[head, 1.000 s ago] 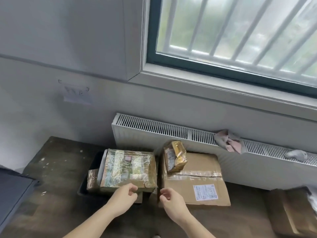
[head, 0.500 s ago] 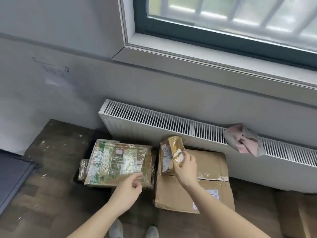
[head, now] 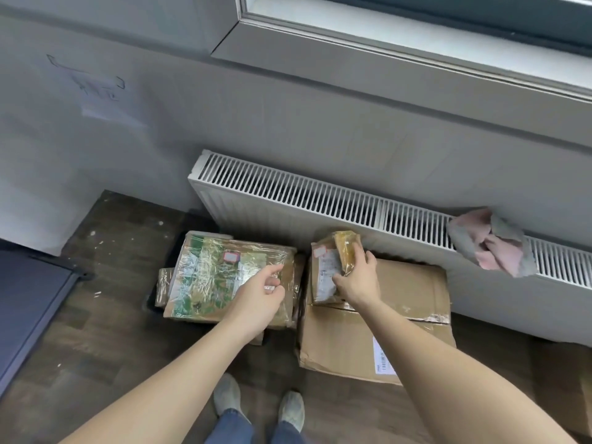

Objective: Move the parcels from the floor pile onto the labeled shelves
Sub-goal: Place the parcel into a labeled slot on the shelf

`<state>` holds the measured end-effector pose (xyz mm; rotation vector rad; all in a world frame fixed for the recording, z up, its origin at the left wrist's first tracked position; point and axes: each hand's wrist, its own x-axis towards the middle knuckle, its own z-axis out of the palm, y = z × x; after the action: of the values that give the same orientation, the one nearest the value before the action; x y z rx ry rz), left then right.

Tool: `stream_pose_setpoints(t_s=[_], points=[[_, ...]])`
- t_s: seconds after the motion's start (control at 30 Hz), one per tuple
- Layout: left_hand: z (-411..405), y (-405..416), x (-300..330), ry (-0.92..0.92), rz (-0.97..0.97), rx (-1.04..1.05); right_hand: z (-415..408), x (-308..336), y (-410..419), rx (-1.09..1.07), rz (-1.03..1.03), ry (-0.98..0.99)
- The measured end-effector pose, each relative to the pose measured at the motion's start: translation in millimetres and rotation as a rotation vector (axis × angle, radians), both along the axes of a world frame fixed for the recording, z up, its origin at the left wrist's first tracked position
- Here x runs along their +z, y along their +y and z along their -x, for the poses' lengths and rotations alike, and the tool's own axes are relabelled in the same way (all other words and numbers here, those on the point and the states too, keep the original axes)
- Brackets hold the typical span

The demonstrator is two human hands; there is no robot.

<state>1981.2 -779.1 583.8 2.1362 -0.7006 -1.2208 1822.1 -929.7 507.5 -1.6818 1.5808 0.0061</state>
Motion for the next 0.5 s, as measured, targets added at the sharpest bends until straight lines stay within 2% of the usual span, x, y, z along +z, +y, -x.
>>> stream_pose_setpoints(t_s=[0.1, 0.17, 0.23, 0.37, 0.5], points=[[4, -8, 7, 0.034, 0.038, 0.032, 6, 22, 2, -0.155, -0.017, -0.238], [6, -14, 15, 0.059, 0.071, 0.067, 10, 47, 10, -0.293, -0.139, -0.462], [6, -19, 27, 0.088, 0.094, 0.106, 16, 75, 23, -0.341, -0.257, -0.646], [3, -23, 69, 0.214, 0.25, 0.188, 31, 134, 44, -0.225, -0.305, -0.794], [13, -6, 122, 0.36, 0.399, 0.121, 37, 186, 67, -0.106, -0.322, -0.862]])
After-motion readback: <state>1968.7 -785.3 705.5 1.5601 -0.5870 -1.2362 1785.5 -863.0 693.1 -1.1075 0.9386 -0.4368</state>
